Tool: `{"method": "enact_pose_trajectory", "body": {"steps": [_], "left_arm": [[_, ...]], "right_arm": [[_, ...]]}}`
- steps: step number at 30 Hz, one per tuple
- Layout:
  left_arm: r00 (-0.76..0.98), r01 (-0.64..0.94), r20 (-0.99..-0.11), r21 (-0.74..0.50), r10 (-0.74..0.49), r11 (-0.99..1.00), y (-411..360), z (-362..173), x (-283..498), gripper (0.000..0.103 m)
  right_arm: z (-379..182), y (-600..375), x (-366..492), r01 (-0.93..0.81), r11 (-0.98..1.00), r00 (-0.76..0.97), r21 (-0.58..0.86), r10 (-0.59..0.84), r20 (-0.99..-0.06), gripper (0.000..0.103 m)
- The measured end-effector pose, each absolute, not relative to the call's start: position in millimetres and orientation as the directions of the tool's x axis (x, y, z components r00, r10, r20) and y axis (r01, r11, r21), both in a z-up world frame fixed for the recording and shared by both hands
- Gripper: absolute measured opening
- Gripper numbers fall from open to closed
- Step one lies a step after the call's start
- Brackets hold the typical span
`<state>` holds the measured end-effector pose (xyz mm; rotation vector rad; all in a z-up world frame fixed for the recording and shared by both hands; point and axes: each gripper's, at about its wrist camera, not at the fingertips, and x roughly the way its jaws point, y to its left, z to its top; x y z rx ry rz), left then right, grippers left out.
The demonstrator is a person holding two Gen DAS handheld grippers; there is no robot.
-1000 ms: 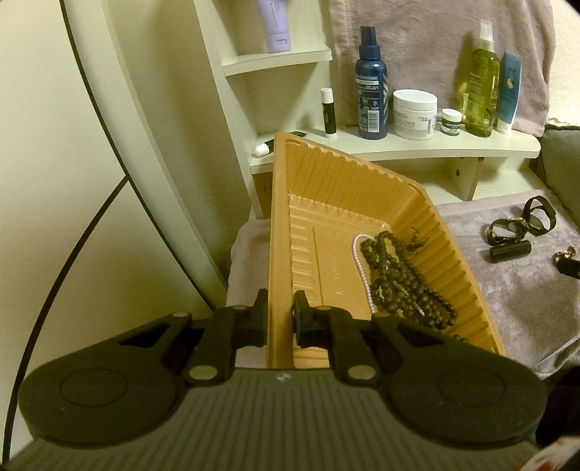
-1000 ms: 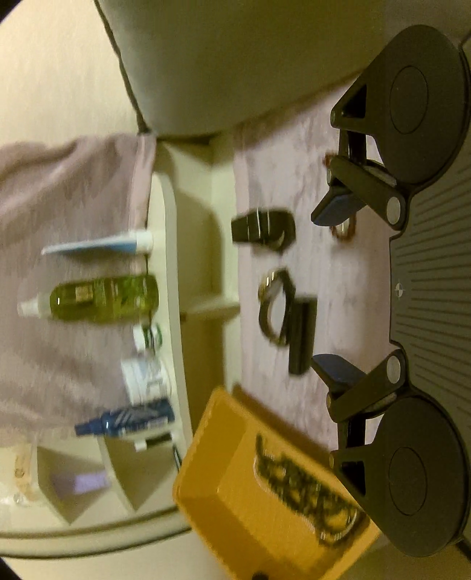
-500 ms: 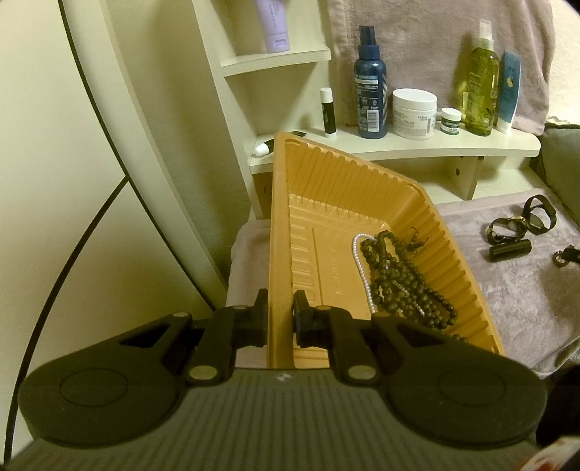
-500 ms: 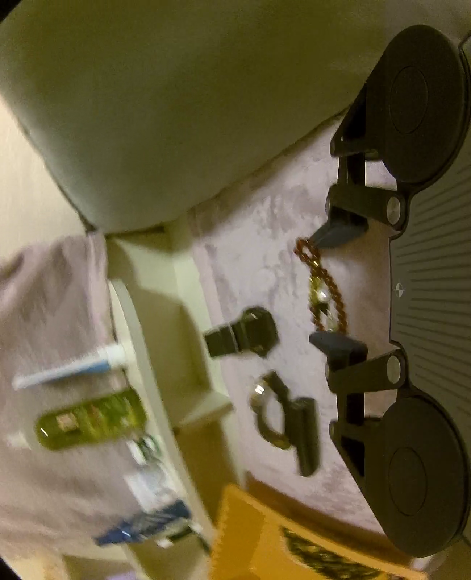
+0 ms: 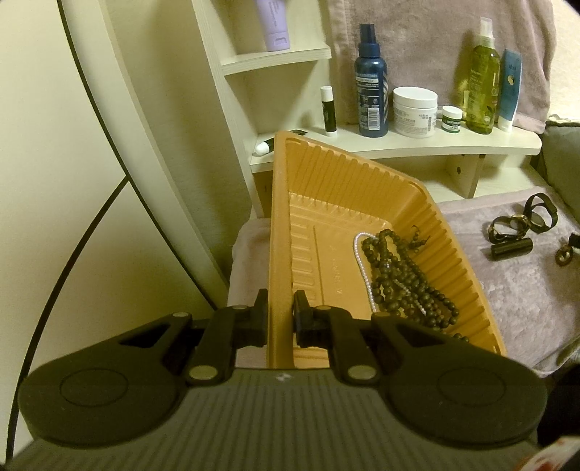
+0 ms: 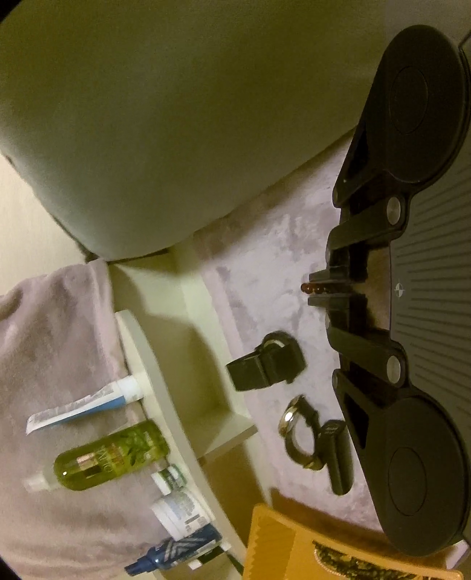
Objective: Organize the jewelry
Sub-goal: 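Close the right gripper on the brown bead bracelet and lift it, then carry the bracelet over the tray and open the right gripper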
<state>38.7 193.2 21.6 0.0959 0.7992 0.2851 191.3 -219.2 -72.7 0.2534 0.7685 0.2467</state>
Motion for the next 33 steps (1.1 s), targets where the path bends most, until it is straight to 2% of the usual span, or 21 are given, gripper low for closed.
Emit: {"method": "enact_pose_trajectory", "body": {"steps": [17,26,33], "left_arm": [[0.664,-0.217,-0.690,0.191,0.288,0.957,192.7,22.6,38.9,0.012],[0.665,-0.217,-0.689,0.189,0.287,0.958,192.4,22.8,38.1,0.012],[0.666,-0.216,-0.689,0.189,0.286,0.958,192.0,23.0,37.6,0.012]], "right_arm": [[13.0,-227.9,165.1,-0.289,0.905,0.785,0.313,0.411,-0.463,0.005],[26.3,-219.2,167.0,-0.337,0.883,0.770,0.326,0.458,-0.444,0.005],[36.4,-183.6,159.7,-0.439,0.836,0.725,0.328,0.546,-0.421,0.005]]}}
